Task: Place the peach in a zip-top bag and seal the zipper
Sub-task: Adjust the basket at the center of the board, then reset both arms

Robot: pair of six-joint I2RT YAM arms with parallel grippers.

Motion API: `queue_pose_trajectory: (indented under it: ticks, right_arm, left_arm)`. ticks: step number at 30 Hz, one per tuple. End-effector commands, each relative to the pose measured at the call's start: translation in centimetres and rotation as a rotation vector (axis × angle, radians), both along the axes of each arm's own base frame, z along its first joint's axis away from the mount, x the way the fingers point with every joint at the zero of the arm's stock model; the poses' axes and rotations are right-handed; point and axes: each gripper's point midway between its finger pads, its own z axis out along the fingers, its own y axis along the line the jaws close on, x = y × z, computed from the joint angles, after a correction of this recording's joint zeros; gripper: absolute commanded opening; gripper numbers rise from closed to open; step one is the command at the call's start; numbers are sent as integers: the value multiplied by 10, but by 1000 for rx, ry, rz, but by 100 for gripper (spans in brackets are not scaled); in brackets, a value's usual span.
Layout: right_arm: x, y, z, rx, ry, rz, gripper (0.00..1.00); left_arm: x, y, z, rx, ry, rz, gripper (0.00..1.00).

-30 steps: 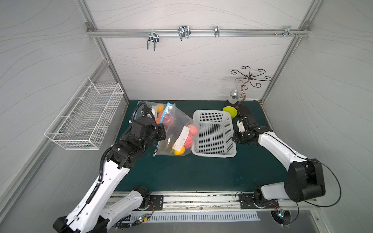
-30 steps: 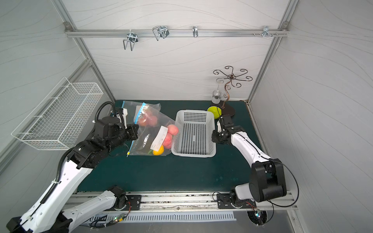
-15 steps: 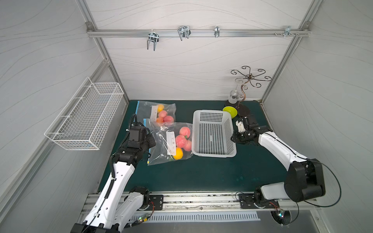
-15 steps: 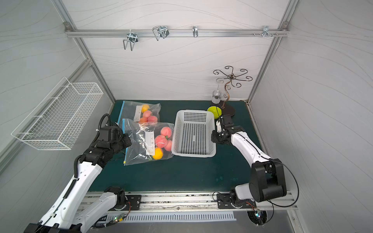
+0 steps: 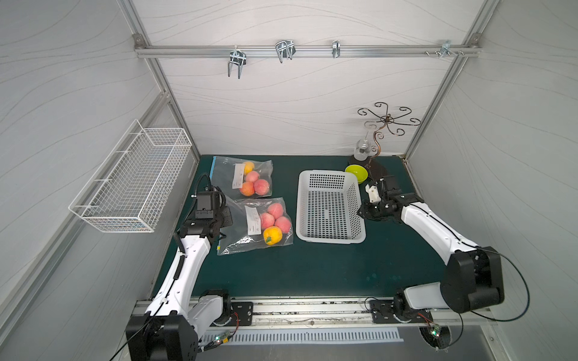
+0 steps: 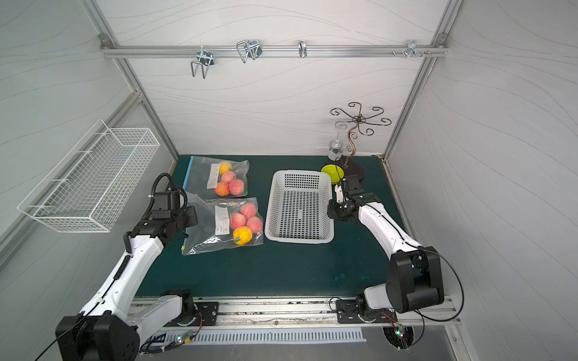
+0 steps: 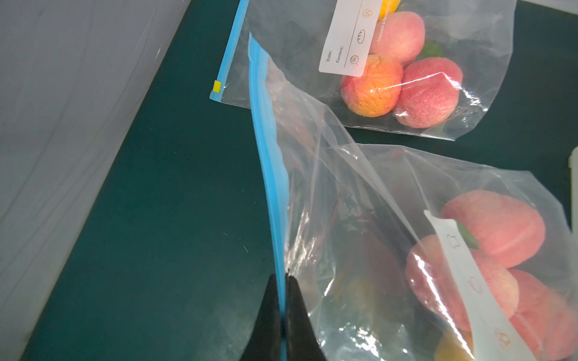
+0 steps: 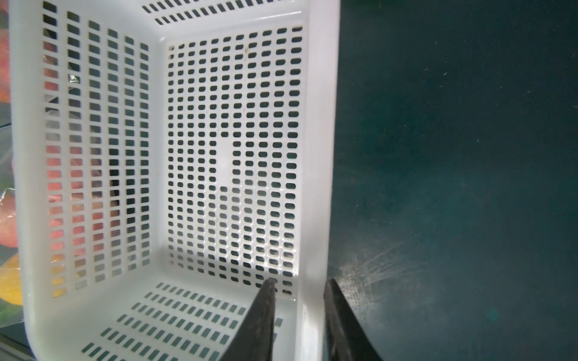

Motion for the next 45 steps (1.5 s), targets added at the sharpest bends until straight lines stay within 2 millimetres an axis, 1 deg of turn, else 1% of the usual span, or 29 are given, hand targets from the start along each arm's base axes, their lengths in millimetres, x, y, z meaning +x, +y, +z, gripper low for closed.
queue_pose_trajectory:
  ticks: [1, 4, 6, 11, 15, 18, 20, 21, 22, 24, 25, 26, 27, 28, 30, 32, 33, 35, 37, 40, 43, 45]
  right_arm:
    - [1, 7, 12, 41, -19, 30, 30]
    - [0, 8, 11, 43, -17, 36, 30]
    - [0, 8, 11, 47, -23, 42, 30]
    - [1, 13, 13, 68, -27, 57, 30]
    - [3, 15, 13, 76, -28, 65, 30]
    - [4, 15, 11, 70, -29, 72, 31]
    - [4, 15, 10, 68, -27, 74, 31]
    - [5, 15, 10, 67, -27, 75, 31]
    - [5, 15, 10, 68, -27, 77, 32]
    - [5, 16, 10, 70, -24, 79, 32]
    - [5, 17, 10, 74, -25, 82, 33]
    - [5, 18, 10, 77, -27, 84, 34]
    - [6, 18, 11, 81, -29, 85, 36]
    - [6, 19, 12, 83, -34, 88, 38]
    - [7, 19, 15, 83, -45, 90, 46]
    - [9, 20, 20, 86, -65, 95, 54]
    - [10, 20, 23, 86, -76, 97, 56]
    - [12, 22, 31, 95, -108, 114, 60]
    - [13, 21, 41, 92, -153, 123, 63]
    - [15, 15, 58, 67, -255, 124, 68]
    - [18, -1, 77, 10, -385, 70, 73]
    - [19, -12, 91, -22, -483, 28, 76]
  left_arm:
    - [15, 14, 5, 166, -43, -82, 0]
    - [15, 22, -5, 245, -21, -99, 0]
    - [16, 28, -7, 287, -12, -103, 0]
    - [20, 63, -2, 441, -12, -33, 0]
    - [29, 81, 0, 524, -36, -22, 0]
    - [33, 91, -7, 541, -2, -10, 0]
    - [35, 91, -14, 527, 21, -14, 0]
    - [36, 91, -17, 521, 31, -20, 5]
    - [37, 91, -18, 517, 36, -17, 13]
    - [39, 91, -18, 507, 40, -20, 40]
    - [40, 90, -14, 502, 30, -16, 54]
    - [41, 89, -11, 490, 12, -12, 71]
    - [41, 88, -8, 483, -3, -8, 78]
    - [42, 86, -3, 473, -25, -9, 82]
    - [42, 76, 6, 430, -76, -34, 84]
    - [42, 63, 18, 372, -148, -63, 97]
    - [41, 57, 24, 350, -181, -86, 98]
    - [38, 39, 38, 284, -260, -136, 99]
    - [36, 24, 55, 219, -338, -174, 98]
    - [30, 5, 82, 85, -449, -183, 96]
    - [24, 2, 97, -10, -517, -118, 97]
    - [20, 7, 97, -60, -535, -49, 97]
